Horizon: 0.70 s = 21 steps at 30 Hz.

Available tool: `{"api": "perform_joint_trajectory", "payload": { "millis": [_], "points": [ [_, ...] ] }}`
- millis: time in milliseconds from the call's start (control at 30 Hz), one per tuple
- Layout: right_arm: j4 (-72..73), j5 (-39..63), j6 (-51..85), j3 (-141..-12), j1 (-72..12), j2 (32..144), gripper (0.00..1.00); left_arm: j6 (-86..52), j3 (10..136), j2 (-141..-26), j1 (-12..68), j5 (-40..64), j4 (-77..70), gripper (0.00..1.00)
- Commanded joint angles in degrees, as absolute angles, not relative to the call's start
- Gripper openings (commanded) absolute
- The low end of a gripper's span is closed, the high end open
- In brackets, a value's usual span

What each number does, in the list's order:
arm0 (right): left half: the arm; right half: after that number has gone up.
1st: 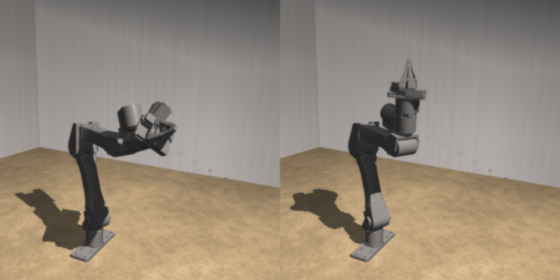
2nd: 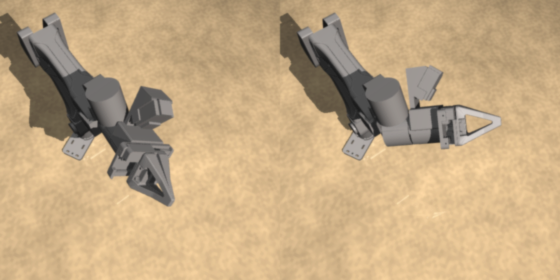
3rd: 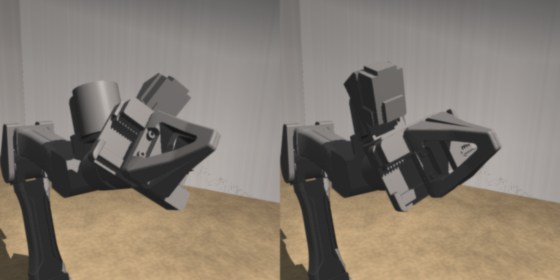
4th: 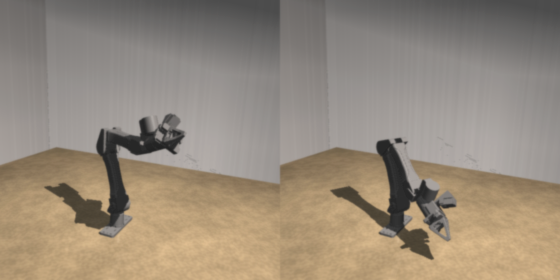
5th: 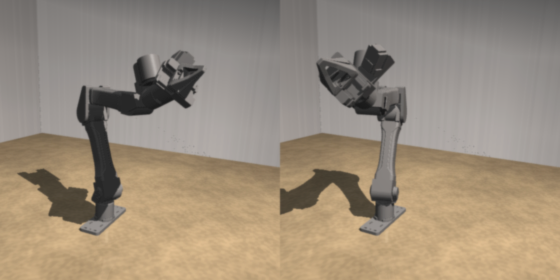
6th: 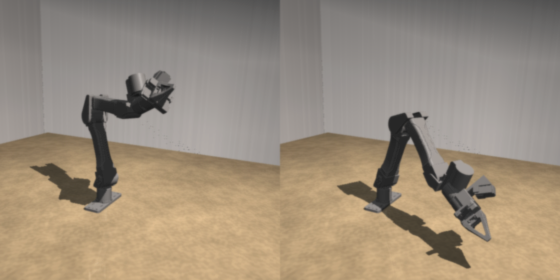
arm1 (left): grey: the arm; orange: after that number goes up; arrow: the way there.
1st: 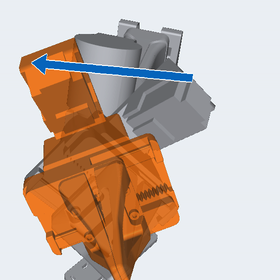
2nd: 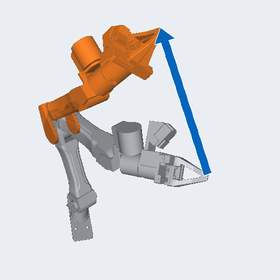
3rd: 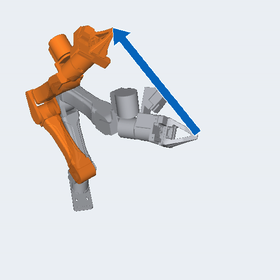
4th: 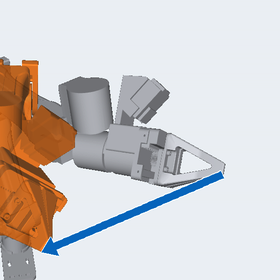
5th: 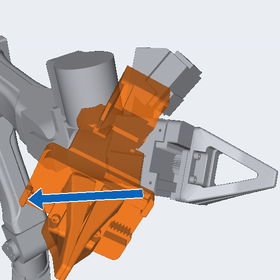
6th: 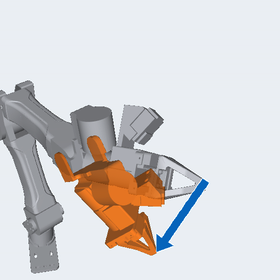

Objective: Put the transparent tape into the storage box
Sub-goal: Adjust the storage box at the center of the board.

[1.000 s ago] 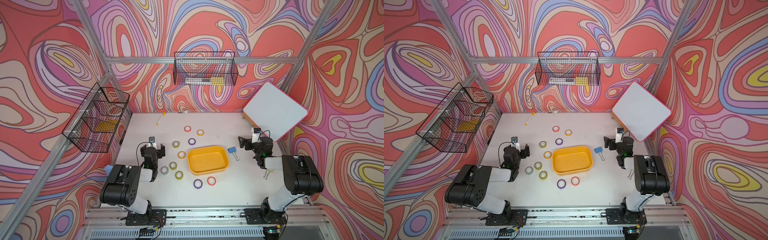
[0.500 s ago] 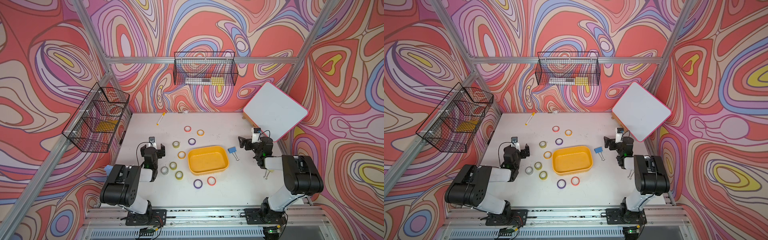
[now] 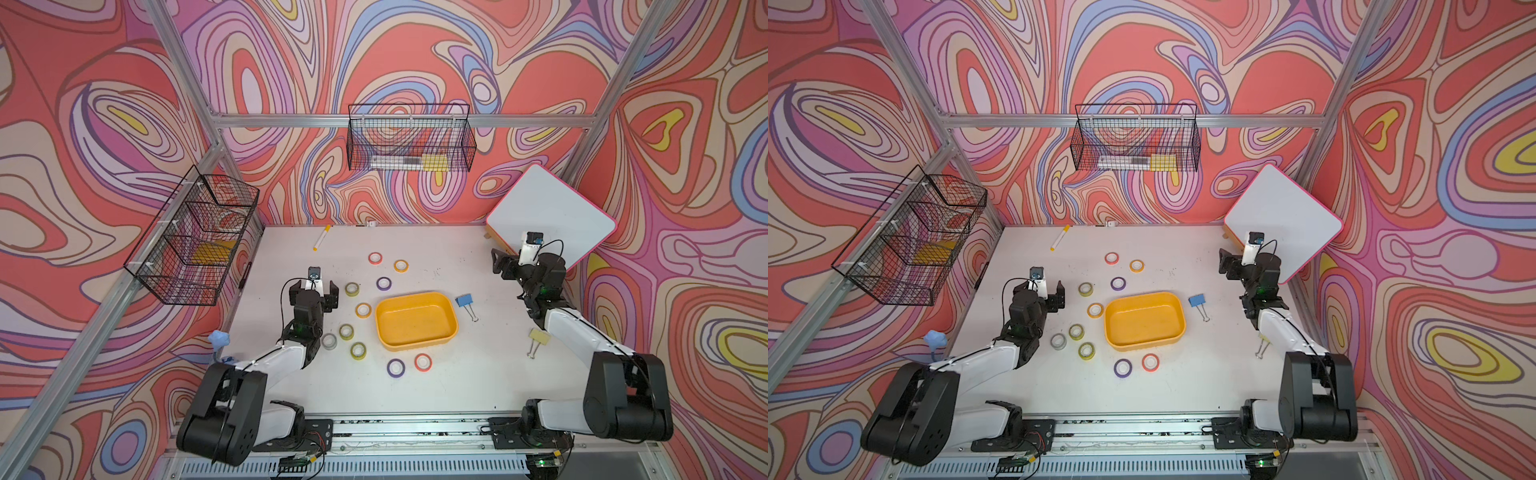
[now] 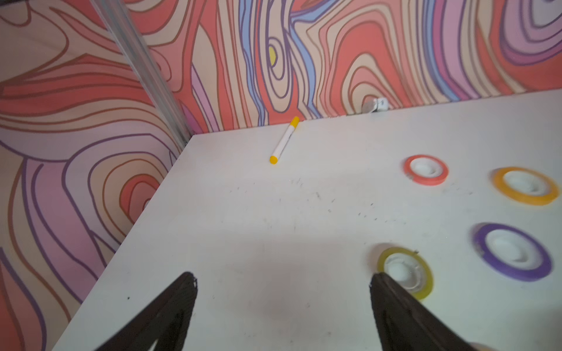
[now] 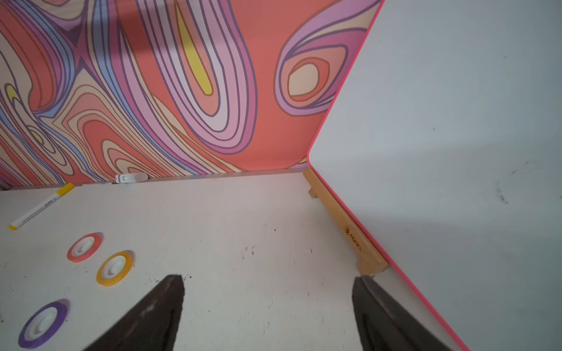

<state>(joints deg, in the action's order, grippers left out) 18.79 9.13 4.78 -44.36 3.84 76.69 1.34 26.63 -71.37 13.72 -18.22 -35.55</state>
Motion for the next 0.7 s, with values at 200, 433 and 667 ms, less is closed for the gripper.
{"api": "perform_joint_trajectory", "payload": {
  "millis": [200, 433, 667],
  "points": [
    [-14.4, 7.3, 6.4, -54.4, -3.7, 74.3, 0.83, -18.3, 46.0, -66.4, 17.6, -11.2, 4.9, 0.91],
    [-28.9, 7.2, 6.7, -59.4, -6.3, 73.4, 0.81, -22.3, 51.4, -65.4, 19.4, -4.5, 20.7, 0.85],
    [-39.0, 12.0, 8.6, -62.3, -6.8, 75.2, 0.73, -21.5, 52.5, -65.7, 20.2, -1.9, 27.6, 0.82]
  ]
}}
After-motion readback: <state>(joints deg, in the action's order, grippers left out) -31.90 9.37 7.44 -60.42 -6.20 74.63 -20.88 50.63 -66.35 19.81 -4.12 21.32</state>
